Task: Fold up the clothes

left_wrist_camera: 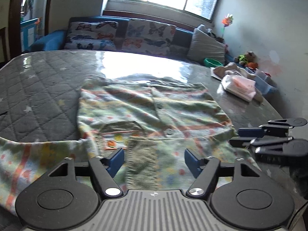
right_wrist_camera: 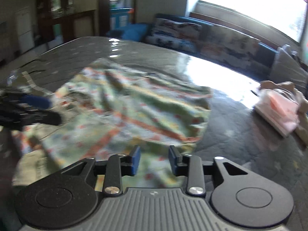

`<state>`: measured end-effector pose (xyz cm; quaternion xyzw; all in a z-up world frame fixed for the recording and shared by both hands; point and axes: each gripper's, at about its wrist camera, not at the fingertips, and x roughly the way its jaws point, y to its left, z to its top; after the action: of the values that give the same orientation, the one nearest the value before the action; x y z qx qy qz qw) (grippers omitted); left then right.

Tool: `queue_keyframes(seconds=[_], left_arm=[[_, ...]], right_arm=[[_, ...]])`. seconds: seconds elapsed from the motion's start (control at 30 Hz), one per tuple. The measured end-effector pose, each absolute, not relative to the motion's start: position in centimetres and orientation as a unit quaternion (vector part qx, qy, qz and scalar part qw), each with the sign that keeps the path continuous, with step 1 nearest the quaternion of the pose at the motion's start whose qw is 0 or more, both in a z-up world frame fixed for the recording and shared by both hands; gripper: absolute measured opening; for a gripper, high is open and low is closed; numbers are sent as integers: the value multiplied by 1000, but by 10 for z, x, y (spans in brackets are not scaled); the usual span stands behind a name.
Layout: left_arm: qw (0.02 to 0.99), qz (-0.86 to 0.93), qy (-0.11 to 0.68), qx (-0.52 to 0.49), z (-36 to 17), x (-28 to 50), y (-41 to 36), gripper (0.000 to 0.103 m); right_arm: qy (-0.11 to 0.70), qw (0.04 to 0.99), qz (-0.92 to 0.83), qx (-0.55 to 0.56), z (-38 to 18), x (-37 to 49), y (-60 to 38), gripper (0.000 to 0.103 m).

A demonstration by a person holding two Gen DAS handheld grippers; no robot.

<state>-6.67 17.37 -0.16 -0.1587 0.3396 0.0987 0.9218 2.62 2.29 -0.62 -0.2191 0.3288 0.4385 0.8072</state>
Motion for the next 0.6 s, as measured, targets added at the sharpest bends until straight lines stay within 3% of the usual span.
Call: queue_keyframes(seconds=[0.07, 0.17, 0.6], left_arm=[[922, 87, 342, -159, -4, -65, 169, 51], [923, 75, 345, -154, -9, -64, 163, 45], [926, 87, 328, -165, -6, -87, 167, 45]], right_arm=[[329, 799, 451, -224, -8, 17, 24, 37], [339, 793, 454, -225, -16, 10, 23, 39], [320, 786, 482, -216, -4, -8, 41, 45]])
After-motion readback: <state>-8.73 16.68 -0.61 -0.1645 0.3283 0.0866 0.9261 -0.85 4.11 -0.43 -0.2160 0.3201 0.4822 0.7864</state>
